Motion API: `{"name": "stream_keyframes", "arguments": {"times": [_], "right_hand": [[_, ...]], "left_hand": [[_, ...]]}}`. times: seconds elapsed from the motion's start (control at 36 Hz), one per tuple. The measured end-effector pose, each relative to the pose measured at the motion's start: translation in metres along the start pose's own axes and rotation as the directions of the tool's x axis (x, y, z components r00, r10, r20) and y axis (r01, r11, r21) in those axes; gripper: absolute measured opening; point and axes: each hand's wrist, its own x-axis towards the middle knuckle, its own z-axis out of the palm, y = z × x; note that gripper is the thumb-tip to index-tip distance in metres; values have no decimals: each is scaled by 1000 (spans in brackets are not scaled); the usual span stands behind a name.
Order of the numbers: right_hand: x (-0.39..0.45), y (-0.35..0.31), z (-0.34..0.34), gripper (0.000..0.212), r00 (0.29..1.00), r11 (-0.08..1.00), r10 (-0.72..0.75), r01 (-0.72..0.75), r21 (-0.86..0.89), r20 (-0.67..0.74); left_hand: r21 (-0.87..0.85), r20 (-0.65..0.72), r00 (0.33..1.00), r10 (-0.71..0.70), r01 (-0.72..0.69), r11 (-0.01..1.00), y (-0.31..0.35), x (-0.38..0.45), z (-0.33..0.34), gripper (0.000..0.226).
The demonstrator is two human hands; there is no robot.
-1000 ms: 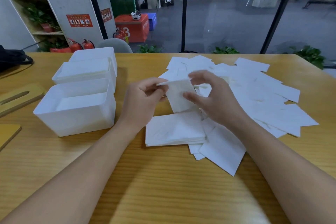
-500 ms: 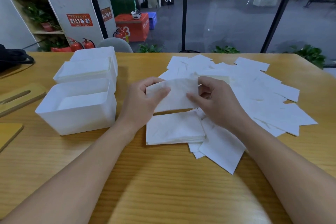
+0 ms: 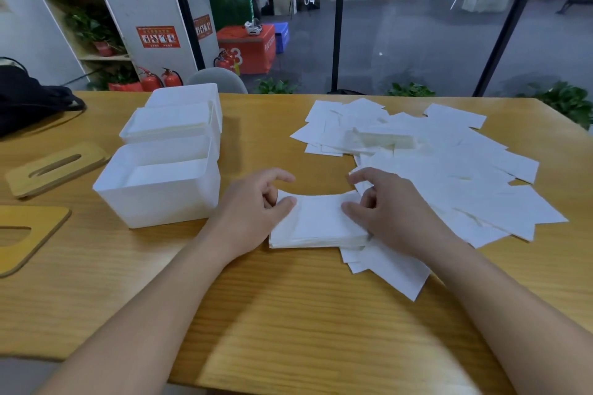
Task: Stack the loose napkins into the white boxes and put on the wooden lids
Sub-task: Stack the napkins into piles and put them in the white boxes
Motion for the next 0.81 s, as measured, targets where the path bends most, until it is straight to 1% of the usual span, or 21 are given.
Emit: {"name": "stream_keyframes", "arguments": {"times": [0.08, 0.11, 0.17, 0.22, 0.31, 0.39, 0.44, 0.5, 0.58, 0.61, 0.67, 0.69, 0.72, 0.75, 0.78, 0.81], "right_hand": [[-2, -1, -3, 37, 998, 994, 9, -16, -106, -61], [-1, -1, -6, 37, 995, 992, 11, -23, -124, -94], [-1, -3, -13, 37, 991, 993, 30, -45, -111, -130], [-2, -4, -18, 38, 994, 992, 55, -64, -106, -91], [-4, -3, -16, 46, 998, 981, 64, -63, -185, -2], [-6, -3, -14, 64, 996, 967, 56, -37, -252, 69], [-8, -7, -14, 66, 992, 961, 50, -16, -277, 117], [-10, -12, -14, 62, 988, 963, 55, -14, -269, 146], [-11, -15, -12, 49, 983, 978, 68, -32, -206, 171], [-11, -16, -12, 52, 982, 984, 78, -48, -172, 171], [-12, -20, -12, 73, 983, 994, 102, -94, -57, 155], [-12, -21, -11, 75, 984, 993, 112, -115, 12, 141], [-13, -22, -10, 64, 984, 990, 115, -125, 70, 134], [-14, -22, -10, 44, 985, 985, 111, -127, 118, 130], [-15, -22, -10, 31, 985, 980, 105, -126, 154, 138], [-16, -22, -9, 25, 983, 974, 102, -130, 184, 153]], "left_hand": [[136, 16, 1000, 21, -23, 990, -2, -3, -1, 27], [153, 45, 999, 12, -18, 988, -2, -4, -1, 32], [130, 107, 994, -7, -7, 992, 0, -5, -1, 41], [120, 158, 987, -15, -4, 993, 1, -6, 1, 49], [258, 232, 973, -8, -54, 965, 1, -12, 8, 58], [311, 233, 972, 21, -95, 946, 0, -19, 13, 56], [321, 229, 973, 29, -104, 941, 0, -21, 16, 57], [323, 218, 975, 36, -107, 940, 1, -22, 16, 58], [294, 222, 974, 49, -115, 949, 5, -23, 16, 59], [281, 225, 973, 54, -118, 953, 5, -24, 15, 60], [259, 217, 974, 69, -126, 958, 6, -26, 15, 60], [247, 210, 975, 72, -124, 961, 6, -27, 15, 59], [226, 206, 976, 67, -114, 967, 8, -28, 15, 59], [199, 202, 977, 62, -103, 975, 9, -29, 15, 60], [170, 198, 978, 63, -97, 981, 10, -30, 15, 60], [147, 199, 978, 65, -95, 985, 11, -31, 14, 60]]}}
